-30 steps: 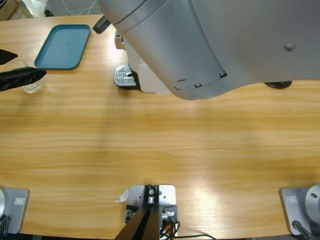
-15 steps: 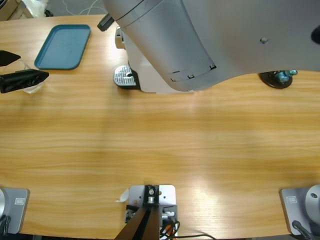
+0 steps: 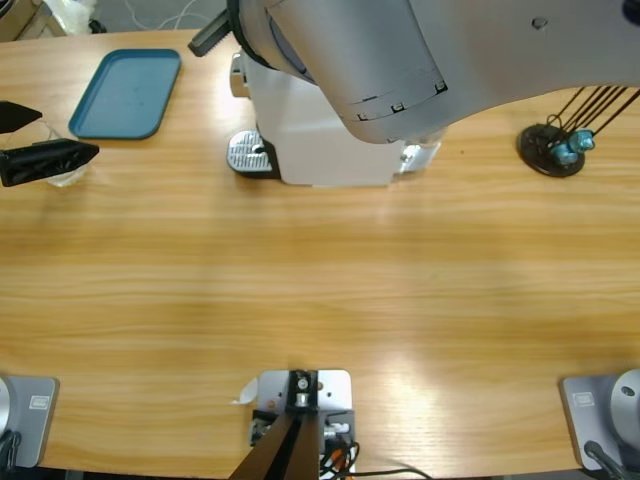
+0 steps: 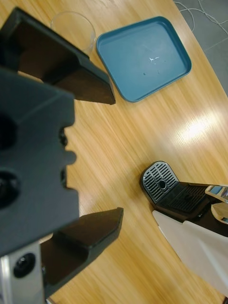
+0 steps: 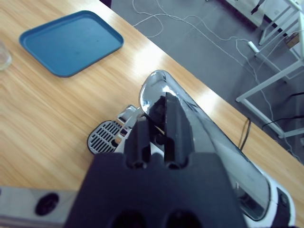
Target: Pour coffee
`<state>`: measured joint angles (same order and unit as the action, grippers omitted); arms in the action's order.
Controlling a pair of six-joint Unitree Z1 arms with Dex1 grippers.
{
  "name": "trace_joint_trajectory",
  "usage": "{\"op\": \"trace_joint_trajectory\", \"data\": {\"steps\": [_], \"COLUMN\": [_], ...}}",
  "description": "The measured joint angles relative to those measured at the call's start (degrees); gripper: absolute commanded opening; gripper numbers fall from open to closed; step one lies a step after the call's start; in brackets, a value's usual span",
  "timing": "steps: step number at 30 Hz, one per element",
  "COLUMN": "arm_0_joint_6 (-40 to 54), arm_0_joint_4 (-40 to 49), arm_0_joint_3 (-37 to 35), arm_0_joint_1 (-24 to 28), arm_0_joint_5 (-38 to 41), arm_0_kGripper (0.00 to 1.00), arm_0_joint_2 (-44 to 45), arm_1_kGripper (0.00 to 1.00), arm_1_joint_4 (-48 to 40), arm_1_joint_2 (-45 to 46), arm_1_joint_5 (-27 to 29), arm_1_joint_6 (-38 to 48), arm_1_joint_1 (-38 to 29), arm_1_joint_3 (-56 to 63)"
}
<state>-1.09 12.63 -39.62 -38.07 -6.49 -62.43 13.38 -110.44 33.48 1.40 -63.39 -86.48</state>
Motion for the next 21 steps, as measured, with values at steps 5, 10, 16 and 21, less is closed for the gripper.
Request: {"op": "trace_joint_trajectory", "data": {"steps": [5,10,16,21], "arm_0_joint_6": [0.0,0.0,0.0,0.0], "arm_0_joint_4": [0.0,0.2,0.5,0.6], "arm_0_joint_3": [0.0,0.0,0.0,0.0], "arm_0_joint_1": [0.0,0.0,0.0,0.0], "arm_0_joint_5": [0.0,0.0,0.0,0.0], "arm_0_kGripper": [0.945,0.945,0.945,0.945], "arm_0_joint_2": [0.0,0.0,0.0,0.0], "arm_1_kGripper": [0.000,0.000,0.000,0.000], "arm_1_joint_4": [0.0,-0.3,-2.3,-4.6], "arm_1_joint_2": [0.0,0.0,0.0,0.0], "arm_1_joint_5": [-0.5,-0.7,-1.7,-3.0], "arm_1_joint_6": [0.7,1.8,3.3,4.1], "arm_1_joint_1": [0.1,0.1,0.3,0.7], "arm_1_joint_3": [0.1,0.5,1.6,3.0]}}
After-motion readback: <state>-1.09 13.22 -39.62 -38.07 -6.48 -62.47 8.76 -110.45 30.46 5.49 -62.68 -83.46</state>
